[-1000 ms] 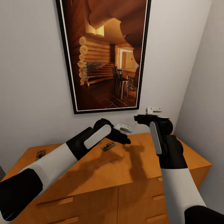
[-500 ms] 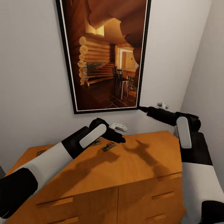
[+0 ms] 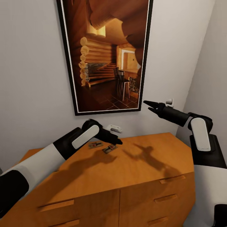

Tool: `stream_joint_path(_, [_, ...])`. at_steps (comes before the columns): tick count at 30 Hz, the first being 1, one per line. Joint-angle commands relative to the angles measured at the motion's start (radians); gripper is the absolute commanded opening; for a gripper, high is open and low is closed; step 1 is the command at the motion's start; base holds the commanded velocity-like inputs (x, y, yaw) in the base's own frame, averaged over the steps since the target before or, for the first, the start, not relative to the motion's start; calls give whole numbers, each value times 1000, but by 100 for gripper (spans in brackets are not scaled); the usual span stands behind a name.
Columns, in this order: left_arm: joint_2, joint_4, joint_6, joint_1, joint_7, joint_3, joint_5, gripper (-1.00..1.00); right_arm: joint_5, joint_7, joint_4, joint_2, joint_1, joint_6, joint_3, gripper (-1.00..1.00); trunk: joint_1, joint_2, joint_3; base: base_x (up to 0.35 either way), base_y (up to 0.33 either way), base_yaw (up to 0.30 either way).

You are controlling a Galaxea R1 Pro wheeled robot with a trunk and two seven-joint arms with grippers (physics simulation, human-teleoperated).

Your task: Take the four mousetraps from the cabinet in the bathroom and place them on the bathroom floor. Make sure all four end up on the same floor surface, and ensure that at least two of them are either under or directly next to the same bathroom sink.

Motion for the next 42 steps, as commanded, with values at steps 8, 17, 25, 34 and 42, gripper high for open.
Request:
stream_joint_path(8, [48, -14, -4, -16, -121, -4, 7, 100, 44, 2, -1, -3, 0, 3, 5, 100, 0, -1, -1, 0, 0, 0])
stream_joint_path(17, [57, -19, -5, -20, -157, -5, -13, 100, 73, 0, -2, -3, 0, 3, 7, 100, 0, -1, -1, 0, 0, 0])
stream_joint_path(25, [56, -18, -5, -21, -163, -6, -40, 100, 78, -1, -3, -3, 1, 3, 7, 100, 0, -1, -1, 0, 0, 0])
stream_joint_path(34, [61, -10, -5, -22, -165, -7, -54, 100, 79, 0, -4, -3, 1, 3, 8, 100, 0, -1, -1, 0, 0, 0])
stream_joint_path(42, [73, -7, -5, -25, -173, -7, -102, 100, 79, 1, -5, -3, 2, 3, 8, 100, 0, -1, -1, 0, 0, 0])
